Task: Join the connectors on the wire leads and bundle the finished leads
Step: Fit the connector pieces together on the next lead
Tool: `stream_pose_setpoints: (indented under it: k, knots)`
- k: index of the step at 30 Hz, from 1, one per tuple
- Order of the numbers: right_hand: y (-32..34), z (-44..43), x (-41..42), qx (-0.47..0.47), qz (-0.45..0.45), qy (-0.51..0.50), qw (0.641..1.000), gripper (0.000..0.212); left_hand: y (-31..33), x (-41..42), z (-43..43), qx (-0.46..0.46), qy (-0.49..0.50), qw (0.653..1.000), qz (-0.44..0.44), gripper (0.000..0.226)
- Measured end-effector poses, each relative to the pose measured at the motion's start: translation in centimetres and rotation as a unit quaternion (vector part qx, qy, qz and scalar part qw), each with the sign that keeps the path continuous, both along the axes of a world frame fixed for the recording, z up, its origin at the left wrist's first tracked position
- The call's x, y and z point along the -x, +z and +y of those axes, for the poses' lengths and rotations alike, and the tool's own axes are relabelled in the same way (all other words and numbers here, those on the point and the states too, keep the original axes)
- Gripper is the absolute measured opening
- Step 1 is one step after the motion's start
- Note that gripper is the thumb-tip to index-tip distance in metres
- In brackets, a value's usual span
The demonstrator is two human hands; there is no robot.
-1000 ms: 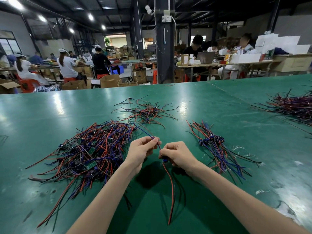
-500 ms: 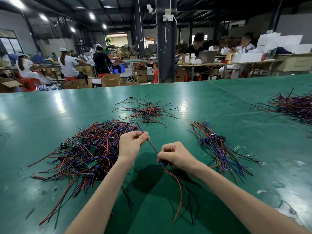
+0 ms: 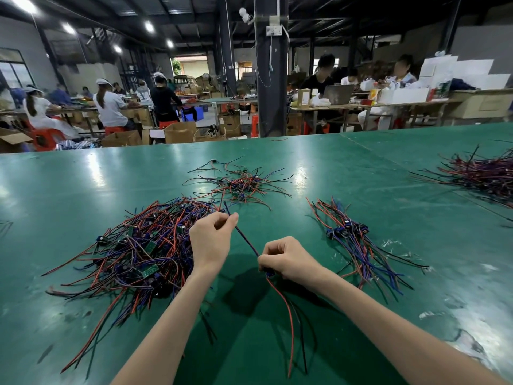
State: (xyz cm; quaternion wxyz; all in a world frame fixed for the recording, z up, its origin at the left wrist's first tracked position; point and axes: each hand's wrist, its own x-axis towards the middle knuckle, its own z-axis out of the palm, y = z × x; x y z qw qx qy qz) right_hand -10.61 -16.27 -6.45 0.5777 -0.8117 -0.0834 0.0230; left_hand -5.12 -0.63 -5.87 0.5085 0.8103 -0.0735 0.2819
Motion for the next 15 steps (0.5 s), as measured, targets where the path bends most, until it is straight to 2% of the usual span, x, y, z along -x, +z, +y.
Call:
stream_pose_setpoints:
  k: [4, 9, 15]
  knots:
    - [-0.1, -0.1, 0.0, 0.010, -0.003, -0.006, 1.000, 0.022, -0.2, -0.5, -0.1, 0.123, -0.024, 0.988, 0.093, 0.024]
    - [-0.2, 0.0, -0.2, 0.021, -0.004, -0.016, 1.000, 0.020, 0.3, -0.5, -0.2, 0.261, -0.068, 0.947, 0.178, 0.018]
    - [-0.4, 0.1, -0.5, 0.011, -0.001, -0.020, 1.000, 0.026, 1.3, -0.3, -0.1, 0.408, -0.181, 0.846, 0.292, 0.019]
